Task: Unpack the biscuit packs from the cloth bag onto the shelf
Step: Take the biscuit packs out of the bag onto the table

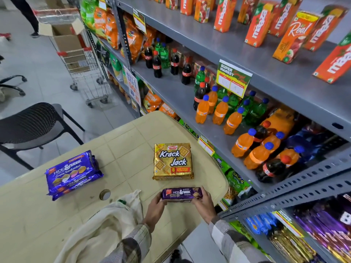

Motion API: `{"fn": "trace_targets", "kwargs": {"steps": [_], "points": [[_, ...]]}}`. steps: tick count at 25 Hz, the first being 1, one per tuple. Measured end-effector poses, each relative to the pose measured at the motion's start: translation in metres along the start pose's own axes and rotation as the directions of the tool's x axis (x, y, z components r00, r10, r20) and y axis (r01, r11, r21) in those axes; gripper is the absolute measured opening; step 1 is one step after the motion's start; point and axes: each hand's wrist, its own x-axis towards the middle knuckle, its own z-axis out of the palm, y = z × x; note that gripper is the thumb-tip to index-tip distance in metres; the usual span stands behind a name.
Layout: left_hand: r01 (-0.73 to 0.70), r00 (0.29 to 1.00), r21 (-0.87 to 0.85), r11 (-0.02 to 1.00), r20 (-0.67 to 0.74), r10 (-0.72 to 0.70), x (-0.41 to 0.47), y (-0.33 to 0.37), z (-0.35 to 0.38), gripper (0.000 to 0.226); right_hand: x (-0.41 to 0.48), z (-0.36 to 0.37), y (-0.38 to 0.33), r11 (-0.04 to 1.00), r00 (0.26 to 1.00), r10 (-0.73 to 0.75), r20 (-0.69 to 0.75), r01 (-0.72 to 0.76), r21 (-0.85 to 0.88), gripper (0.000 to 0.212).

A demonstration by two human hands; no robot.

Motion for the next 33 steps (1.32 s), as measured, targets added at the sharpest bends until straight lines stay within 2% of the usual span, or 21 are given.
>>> {"fn": "trace_targets", "kwargs": {"steps": [7, 10, 15, 18, 21, 24, 28, 30, 33], "points": [[-0.024, 0.999, -0.040, 0.999, -0.042, 0.023, 0.012, -0.010, 0.004, 0.039, 0.007, -0.004, 0.003, 0.999, 0.999, -0.041, 0.015, 0.041, 0.014, 0.075], [0.006, 0.997, -0.046, 0.999, -0.072, -0.009, 0.014, -0.013, 0.004, 0.046, 0.011, -0.011, 0.006, 0.997, 0.997, -0.078, 0.020, 0.078, -0.028, 0.068], [0.064, 0.964, -0.062, 0.996, -0.255, -0.078, 0.019, -0.013, 0.001, 0.044, 0.032, -0.022, 0.008, 0.992, 0.989, -0.098, -0.112, 0.088, -0.093, 0.061], [0.038, 0.943, -0.015, 0.999, -0.331, -0.041, 0.032, -0.003, -0.010, 0.045, 0.051, -0.027, -0.014, 0.992, 0.989, -0.118, -0.094, 0.113, -0.055, 0.058], [0.017, 0.929, -0.039, 0.999, -0.370, -0.030, 0.057, 0.009, -0.023, 0.047, 0.075, -0.028, -0.039, 0.990, 0.989, -0.135, -0.058, 0.132, -0.051, 0.058], [0.013, 0.938, -0.112, 0.994, -0.342, -0.051, 0.088, 0.021, -0.035, 0.052, 0.099, -0.021, -0.059, 0.996, 0.997, -0.081, -0.002, 0.081, 0.036, 0.061], [0.029, 0.978, -0.293, 0.956, -0.190, -0.088, 0.119, 0.040, -0.039, 0.051, 0.126, -0.008, -0.072, 0.998, 0.995, -0.026, 0.097, 0.020, 0.059, 0.053], [0.058, 0.990, -0.250, 0.967, -0.112, -0.088, 0.127, 0.046, -0.036, 0.048, 0.132, -0.003, -0.074, 0.999, 0.991, -0.017, 0.131, 0.012, 0.040, 0.055], [0.084, 0.991, -0.224, 0.971, -0.080, -0.104, 0.137, 0.051, -0.025, 0.049, 0.136, 0.005, -0.076, 0.997, 0.991, -0.002, 0.136, -0.009, 0.081, 0.060]]}}
